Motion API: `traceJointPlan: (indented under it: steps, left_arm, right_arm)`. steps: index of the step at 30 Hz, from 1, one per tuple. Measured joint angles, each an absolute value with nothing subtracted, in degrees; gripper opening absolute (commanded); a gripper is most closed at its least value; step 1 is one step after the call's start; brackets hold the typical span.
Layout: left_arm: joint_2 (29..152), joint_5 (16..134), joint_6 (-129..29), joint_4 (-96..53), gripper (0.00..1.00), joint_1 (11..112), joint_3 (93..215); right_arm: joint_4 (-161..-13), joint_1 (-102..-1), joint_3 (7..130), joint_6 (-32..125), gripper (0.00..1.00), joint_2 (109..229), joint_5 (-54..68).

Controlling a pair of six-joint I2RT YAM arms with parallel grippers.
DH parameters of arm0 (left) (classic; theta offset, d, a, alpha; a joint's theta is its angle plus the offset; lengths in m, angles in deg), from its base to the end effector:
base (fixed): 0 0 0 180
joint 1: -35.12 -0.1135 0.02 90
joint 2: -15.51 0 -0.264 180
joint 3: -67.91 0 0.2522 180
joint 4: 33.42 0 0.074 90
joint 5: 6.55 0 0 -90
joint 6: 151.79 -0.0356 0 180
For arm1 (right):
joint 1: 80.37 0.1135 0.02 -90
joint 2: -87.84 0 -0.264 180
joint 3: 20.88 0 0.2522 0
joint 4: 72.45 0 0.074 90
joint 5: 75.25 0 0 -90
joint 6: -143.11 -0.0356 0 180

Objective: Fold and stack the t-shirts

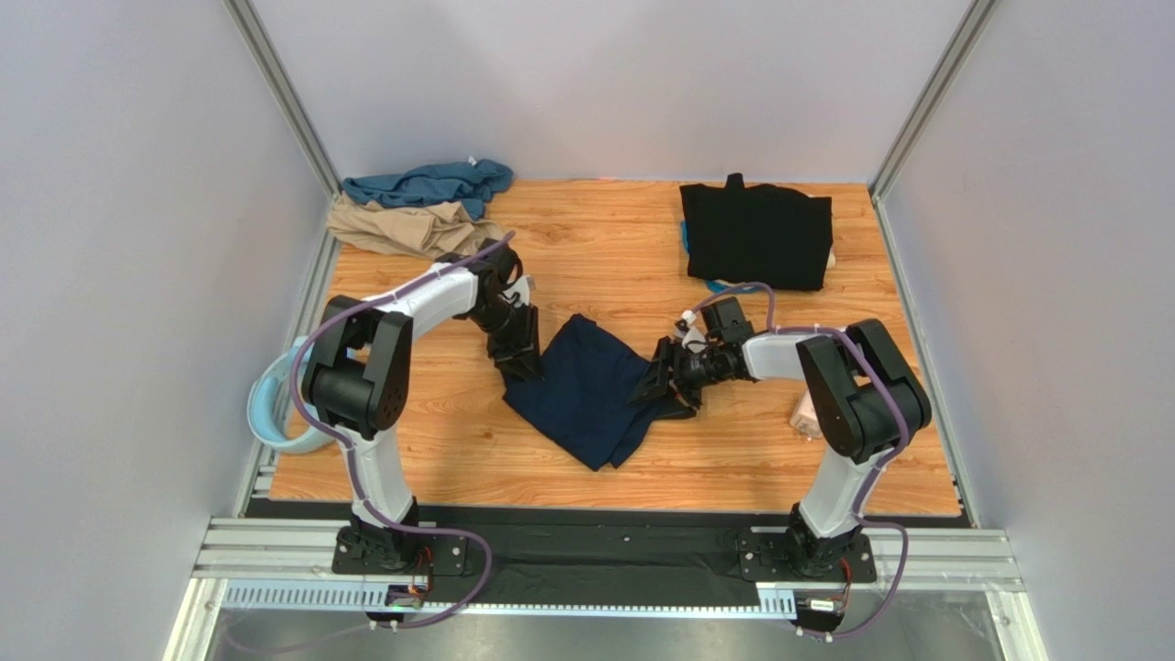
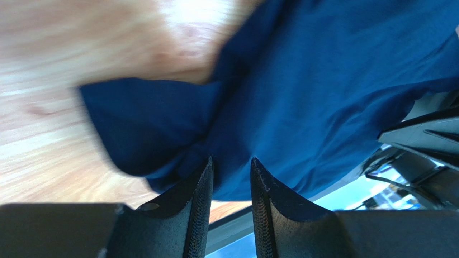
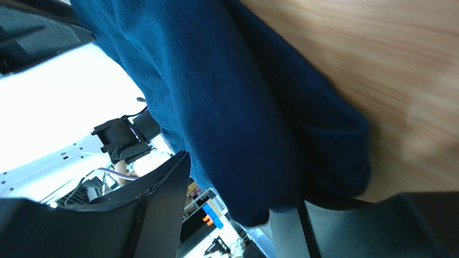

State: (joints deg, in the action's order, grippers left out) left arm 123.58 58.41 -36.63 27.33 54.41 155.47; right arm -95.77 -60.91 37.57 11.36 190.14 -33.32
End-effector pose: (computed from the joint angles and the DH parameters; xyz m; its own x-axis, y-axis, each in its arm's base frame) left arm 0.3294 -0.1312 0.1711 -0.9974 -0.0590 0.0403 -0.0708 0.8936 -0.4432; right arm 0.2703 0.1236 0.1066 -0.9778 0.1264 0.1671 0.2095 0.6028 0.7699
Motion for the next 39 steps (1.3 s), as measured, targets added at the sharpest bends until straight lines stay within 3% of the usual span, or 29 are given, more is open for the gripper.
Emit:
traceJointPlan:
  steps: [21, 23, 24, 26, 27, 28, 34, 39]
  left_arm:
    - [123.45, 59.38, -32.58, 22.74, 0.37, 57.27, 149.21]
    - [123.21, 59.38, -32.39, 22.43, 0.37, 57.27, 148.93]
    - [123.10, 59.38, -32.28, 22.26, 0.37, 57.27, 148.78]
    - [122.94, 59.42, -32.10, 22.02, 0.37, 57.27, 148.56]
    - [122.90, 59.44, -32.06, 21.91, 0.36, 57.27, 148.49]
    - [122.90, 59.44, -32.04, 21.86, 0.36, 57.27, 148.45]
    - [122.86, 59.62, -31.62, 21.84, 0.38, 57.27, 148.43]
    - [121.81, 62.48, -31.12, 22.54, 0.42, 57.64, 148.54]
  right_arm:
    - [-97.28, -54.85, 48.25, 4.95, 0.53, 198.86, -33.21]
    - [-96.97, -54.17, 48.58, 4.67, 0.45, 199.26, -33.12]
    - [-96.82, -53.91, 48.60, 4.67, 0.33, 199.30, -32.86]
    - [-96.75, -53.58, 48.56, 5.00, 0.20, 199.48, -31.70]
    - [-96.60, -53.41, 48.52, 5.45, 0.05, 199.52, -30.85]
    - [-96.58, -53.30, 48.52, 5.83, 0.00, 199.52, -30.50]
    - [-99.86, -53.17, 50.26, 7.84, 0.00, 199.50, -28.80]
    - [-111.09, -53.48, 59.82, 14.90, 0.00, 202.14, -23.94]
